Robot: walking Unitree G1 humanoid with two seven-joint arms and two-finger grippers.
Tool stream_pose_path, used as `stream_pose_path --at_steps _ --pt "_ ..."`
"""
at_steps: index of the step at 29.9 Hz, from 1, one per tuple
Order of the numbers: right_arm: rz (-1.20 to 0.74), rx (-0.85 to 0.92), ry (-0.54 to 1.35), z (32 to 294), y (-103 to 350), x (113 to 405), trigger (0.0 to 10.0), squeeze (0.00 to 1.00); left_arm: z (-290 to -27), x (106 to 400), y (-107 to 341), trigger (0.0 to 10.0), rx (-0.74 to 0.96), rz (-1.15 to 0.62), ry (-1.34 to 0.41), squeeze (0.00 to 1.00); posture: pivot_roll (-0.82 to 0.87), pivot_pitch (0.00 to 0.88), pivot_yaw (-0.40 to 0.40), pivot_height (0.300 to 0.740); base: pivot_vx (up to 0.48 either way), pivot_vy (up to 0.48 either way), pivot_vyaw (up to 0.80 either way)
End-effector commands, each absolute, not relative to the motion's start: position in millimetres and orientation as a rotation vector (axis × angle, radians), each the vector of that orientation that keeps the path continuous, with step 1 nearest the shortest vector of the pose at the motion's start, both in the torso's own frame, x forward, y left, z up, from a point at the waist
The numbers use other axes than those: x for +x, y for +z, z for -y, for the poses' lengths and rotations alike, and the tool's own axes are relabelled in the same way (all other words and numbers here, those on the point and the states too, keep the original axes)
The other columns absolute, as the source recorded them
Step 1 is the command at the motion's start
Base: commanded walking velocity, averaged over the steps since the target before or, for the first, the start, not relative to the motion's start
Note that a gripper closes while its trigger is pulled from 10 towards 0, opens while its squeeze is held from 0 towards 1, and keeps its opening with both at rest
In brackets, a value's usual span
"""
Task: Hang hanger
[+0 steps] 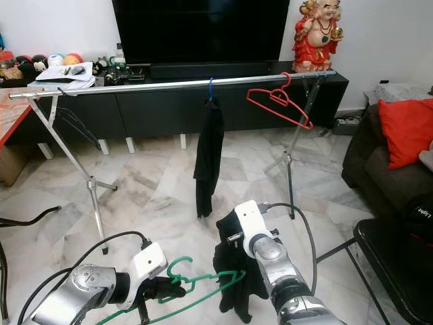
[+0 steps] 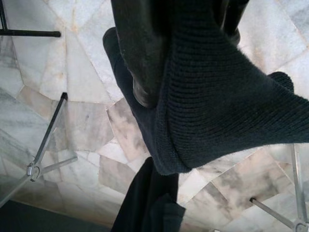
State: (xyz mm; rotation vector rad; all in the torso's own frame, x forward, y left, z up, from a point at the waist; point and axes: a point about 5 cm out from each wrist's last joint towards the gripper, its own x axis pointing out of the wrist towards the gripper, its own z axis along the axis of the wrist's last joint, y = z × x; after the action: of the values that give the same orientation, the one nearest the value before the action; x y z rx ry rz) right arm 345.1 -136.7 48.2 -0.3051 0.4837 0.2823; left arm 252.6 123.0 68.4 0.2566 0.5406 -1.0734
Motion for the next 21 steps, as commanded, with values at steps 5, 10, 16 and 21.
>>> stream_pose_path --at_steps 5,10,16,21 --pt "-0.445 -0.312 0.296 133 57 350 10.0 0.00 -122 264 74 10.0 0.238 -0.464 -0.997 0.00 0.12 0.000 -0.042 0.740 0.000 0.000 0.00" --pt "-0.445 -0.313 0.298 133 57 351 10.0 0.00 -120 274 79 10.0 0.238 -0.402 -0.940 0.00 0.12 0.000 -0.045 0.740 0.000 0.000 0.00" --pt "-0.428 -0.289 0.302 129 61 352 10.0 0.00 -113 276 80 10.0 0.211 -0.374 -0.937 0.00 0.12 0.000 -0.045 0.740 0.000 0.000 0.00" --pt "-0.417 -0.211 0.311 118 64 354 10.0 0.00 -108 286 80 10.0 0.218 -0.331 -0.839 0.00 0.12 0.000 -0.043 0.740 0.000 0.000 0.00"
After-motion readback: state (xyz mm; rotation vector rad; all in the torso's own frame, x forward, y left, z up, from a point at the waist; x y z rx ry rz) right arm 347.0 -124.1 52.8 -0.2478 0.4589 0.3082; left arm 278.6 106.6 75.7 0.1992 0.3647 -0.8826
